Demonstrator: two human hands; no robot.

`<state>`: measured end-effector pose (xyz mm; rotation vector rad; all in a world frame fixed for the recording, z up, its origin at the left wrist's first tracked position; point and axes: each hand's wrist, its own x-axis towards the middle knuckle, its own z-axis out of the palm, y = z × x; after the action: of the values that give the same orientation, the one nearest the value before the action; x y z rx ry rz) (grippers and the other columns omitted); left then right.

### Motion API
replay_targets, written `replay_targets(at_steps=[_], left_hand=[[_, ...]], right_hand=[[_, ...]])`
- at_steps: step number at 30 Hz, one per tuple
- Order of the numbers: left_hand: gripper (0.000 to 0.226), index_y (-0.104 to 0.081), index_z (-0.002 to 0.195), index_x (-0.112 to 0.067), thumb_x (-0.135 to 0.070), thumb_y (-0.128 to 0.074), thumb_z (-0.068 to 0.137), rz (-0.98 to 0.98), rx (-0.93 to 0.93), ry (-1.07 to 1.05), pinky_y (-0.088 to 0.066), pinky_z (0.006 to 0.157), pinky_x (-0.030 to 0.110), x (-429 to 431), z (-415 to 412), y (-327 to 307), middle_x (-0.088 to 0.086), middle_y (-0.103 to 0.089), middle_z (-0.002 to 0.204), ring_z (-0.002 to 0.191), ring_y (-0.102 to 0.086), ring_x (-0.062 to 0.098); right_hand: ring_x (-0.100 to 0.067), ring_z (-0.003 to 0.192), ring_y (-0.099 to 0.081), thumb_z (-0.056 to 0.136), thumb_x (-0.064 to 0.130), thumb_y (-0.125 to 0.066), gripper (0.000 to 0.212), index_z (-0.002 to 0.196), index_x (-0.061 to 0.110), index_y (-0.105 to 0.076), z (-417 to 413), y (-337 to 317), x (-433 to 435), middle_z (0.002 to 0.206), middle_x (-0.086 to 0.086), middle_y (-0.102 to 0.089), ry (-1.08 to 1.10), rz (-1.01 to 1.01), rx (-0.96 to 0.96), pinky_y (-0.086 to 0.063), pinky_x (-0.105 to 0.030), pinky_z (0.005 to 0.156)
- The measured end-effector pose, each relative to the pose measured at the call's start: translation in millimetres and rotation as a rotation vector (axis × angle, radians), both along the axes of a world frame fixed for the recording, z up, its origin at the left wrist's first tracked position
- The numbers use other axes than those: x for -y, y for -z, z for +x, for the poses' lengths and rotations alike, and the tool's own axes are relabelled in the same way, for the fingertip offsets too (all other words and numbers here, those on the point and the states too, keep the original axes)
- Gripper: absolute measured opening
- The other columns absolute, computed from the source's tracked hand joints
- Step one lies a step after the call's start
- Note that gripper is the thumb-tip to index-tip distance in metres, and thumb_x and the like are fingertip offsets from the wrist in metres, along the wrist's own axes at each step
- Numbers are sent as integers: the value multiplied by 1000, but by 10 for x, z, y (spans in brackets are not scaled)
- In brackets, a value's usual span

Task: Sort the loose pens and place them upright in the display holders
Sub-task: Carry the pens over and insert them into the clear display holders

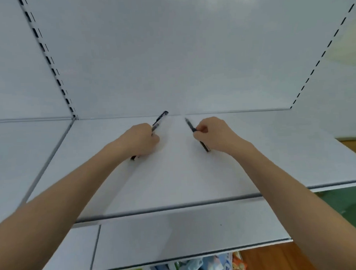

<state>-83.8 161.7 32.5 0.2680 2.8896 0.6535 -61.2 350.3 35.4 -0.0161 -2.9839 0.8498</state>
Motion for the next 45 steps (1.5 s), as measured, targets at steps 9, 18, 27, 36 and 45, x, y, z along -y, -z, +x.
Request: replay_targets(at_steps=[9, 18, 27, 36, 45], left_hand=[[21, -47, 78, -12, -24, -42, 95, 1109, -9, -278, -50, 46, 24, 83, 1344, -26, 0, -57, 64, 53, -59, 11], [13, -50, 93, -1, -14, -45, 92, 1238, -139, -454, -44, 42, 22, 888, 2337, 198, -2, -59, 59, 48, -53, 13], [16, -49, 93, -2, -16, -55, 89, 991, -340, -655, -40, 41, 20, 2546, 3264, 321, 2, -54, 59, 42, -47, 9], [10, -51, 89, -10, -20, -53, 89, 994, -371, -742, -42, 44, 21, 3888, 3850, 460, 6, -52, 64, 49, -50, 11], [14, -55, 91, -10, -22, -48, 91, 1178, -387, -854, -49, 45, 20, 4879, 3438, 503, 5, -59, 70, 51, -59, 8]], right_hand=[[-7, 68, -65, 86, 14, -61, 7, 85, 16, -67, 862, -168, 464, 74, 4, -70, -267, -1014, 28, -50, -17, 60], [-1, 64, -60, 85, 11, -63, 11, 83, 21, -67, 1320, 66, 1639, 72, 7, -69, -618, -939, 211, -47, -14, 56], [-4, 58, -64, 85, 13, -63, 8, 92, 18, -62, 1910, 136, 3517, 63, 7, -69, -727, -1012, 262, -51, -18, 55], [-7, 60, -67, 88, 6, -57, 12, 92, 16, -60, 2336, 202, 4920, 68, 9, -71, -872, -964, 389, -53, -17, 58], [-13, 62, -69, 91, 8, -55, 8, 98, 6, -56, 1580, -98, 5779, 83, -2, -70, -723, -927, 261, -54, -19, 56]])
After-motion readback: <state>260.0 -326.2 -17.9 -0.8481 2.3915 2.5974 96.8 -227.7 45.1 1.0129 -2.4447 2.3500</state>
